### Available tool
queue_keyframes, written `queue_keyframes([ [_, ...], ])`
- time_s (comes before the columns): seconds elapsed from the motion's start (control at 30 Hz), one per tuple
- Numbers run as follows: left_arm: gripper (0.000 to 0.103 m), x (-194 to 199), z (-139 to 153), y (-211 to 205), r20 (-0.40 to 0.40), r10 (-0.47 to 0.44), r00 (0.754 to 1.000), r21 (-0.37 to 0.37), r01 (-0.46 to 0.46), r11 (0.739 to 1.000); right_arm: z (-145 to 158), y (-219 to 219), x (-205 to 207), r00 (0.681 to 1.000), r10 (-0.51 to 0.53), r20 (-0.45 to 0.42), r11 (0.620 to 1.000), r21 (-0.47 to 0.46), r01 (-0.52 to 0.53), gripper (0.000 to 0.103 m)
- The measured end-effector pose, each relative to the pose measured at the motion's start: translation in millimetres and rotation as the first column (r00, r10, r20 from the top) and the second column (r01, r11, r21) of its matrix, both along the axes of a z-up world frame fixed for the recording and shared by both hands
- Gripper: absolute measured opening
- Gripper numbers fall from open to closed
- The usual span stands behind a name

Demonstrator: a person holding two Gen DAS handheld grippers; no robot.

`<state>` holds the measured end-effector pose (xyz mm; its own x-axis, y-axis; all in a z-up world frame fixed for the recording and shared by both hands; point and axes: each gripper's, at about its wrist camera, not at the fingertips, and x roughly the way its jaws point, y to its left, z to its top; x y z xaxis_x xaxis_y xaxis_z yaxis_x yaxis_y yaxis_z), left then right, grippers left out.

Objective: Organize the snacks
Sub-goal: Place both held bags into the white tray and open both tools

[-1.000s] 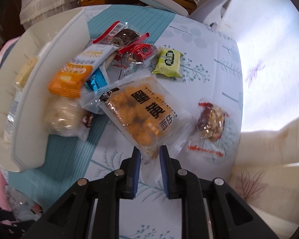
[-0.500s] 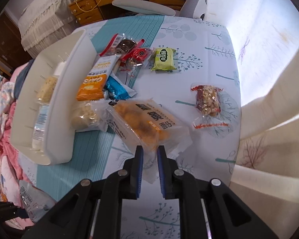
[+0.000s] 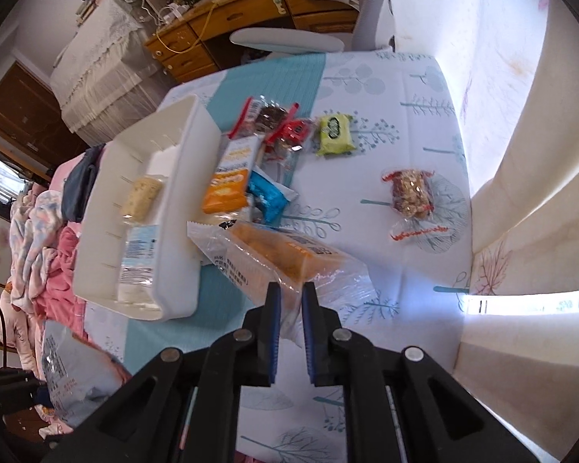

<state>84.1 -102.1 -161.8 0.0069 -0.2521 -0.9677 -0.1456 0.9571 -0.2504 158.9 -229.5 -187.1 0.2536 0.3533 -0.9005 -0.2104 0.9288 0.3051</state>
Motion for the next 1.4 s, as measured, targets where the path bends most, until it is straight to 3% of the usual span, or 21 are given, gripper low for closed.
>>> queue_keyframes([
  [0.3, 0.051, 19, 43, 20, 0.087, -0.045, 0.995, -0.042, 0.048, 0.998, 37, 20, -7, 0.998, 0.004, 0.060, 1.000, 0.018, -0.006, 0.010],
  [0.6, 0.052, 46, 72, 75, 0.185, -0.067, 0.981, 0.002, 0.068, 0.998, 65, 59, -9, 0.995, -0.008, 0.098, 0.999, 0.047, 0.003, 0.010],
  [0.93, 0.052, 69, 67, 145, 0.245, -0.102, 0.964, 0.095, 0.081, 0.992, 81, 124, -5, 0.993, -0.020, 0.118, 0.997, 0.073, 0.012, 0.010],
  [1.4, 0.052, 93, 30, 225, 0.255, -0.102, 0.962, 0.062, 0.089, 0.994, 68, 209, -7, 0.998, -0.030, 0.061, 0.997, 0.073, 0.025, 0.010],
])
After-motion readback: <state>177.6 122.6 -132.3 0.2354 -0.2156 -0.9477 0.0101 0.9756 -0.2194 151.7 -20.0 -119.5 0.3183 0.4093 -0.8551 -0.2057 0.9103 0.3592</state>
